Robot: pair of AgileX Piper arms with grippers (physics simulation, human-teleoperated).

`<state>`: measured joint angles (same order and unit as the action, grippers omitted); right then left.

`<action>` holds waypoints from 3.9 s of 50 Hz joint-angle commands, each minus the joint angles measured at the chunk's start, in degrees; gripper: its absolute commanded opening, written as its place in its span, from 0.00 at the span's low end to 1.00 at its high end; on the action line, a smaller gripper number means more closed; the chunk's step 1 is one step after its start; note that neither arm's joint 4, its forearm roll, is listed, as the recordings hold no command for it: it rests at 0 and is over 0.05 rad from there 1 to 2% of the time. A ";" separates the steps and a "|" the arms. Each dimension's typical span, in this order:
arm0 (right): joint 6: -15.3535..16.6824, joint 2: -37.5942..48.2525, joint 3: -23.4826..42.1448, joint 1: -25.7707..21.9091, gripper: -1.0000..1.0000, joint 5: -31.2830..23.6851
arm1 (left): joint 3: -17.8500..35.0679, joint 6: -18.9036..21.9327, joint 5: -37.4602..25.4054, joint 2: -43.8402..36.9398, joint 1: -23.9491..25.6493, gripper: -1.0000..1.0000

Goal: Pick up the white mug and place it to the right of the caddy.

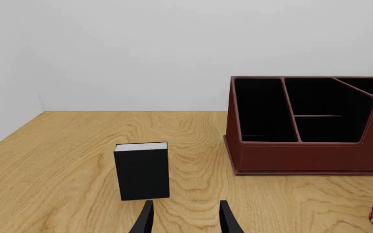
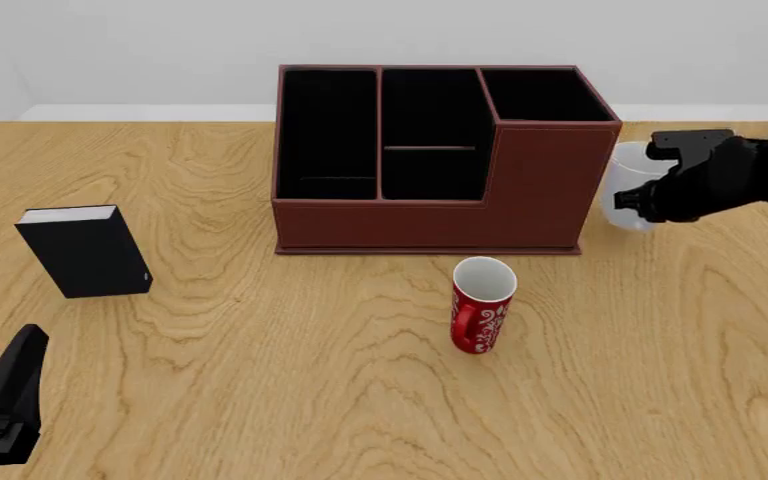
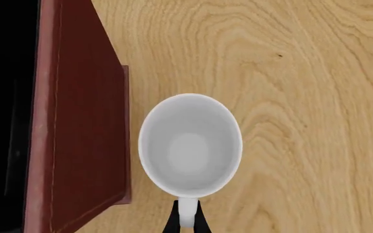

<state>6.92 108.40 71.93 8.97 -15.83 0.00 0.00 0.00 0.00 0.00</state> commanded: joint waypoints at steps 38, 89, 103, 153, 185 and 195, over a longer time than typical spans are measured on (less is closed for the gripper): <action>-1.95 5.25 -2.74 -0.27 0.00 5.46 | 0.00 0.00 0.00 0.00 0.00 1.00; -0.25 4.04 -5.42 1.31 1.00 6.71 | 0.00 0.00 0.00 0.00 0.00 1.00; -0.49 3.99 -6.02 1.03 1.00 7.37 | 0.00 0.00 0.00 0.00 0.00 1.00; -0.34 -0.20 -11.00 0.71 1.00 9.63 | 0.00 0.00 0.00 0.00 0.00 1.00; 0.09 -5.74 -15.44 0.67 1.00 10.98 | 0.00 0.00 0.00 0.00 0.00 1.00; 0.02 -9.73 -17.90 -0.36 1.00 10.71 | 0.00 0.00 0.00 0.00 0.00 1.00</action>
<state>6.82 101.77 56.07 9.05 -5.20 0.00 0.00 0.00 0.00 0.00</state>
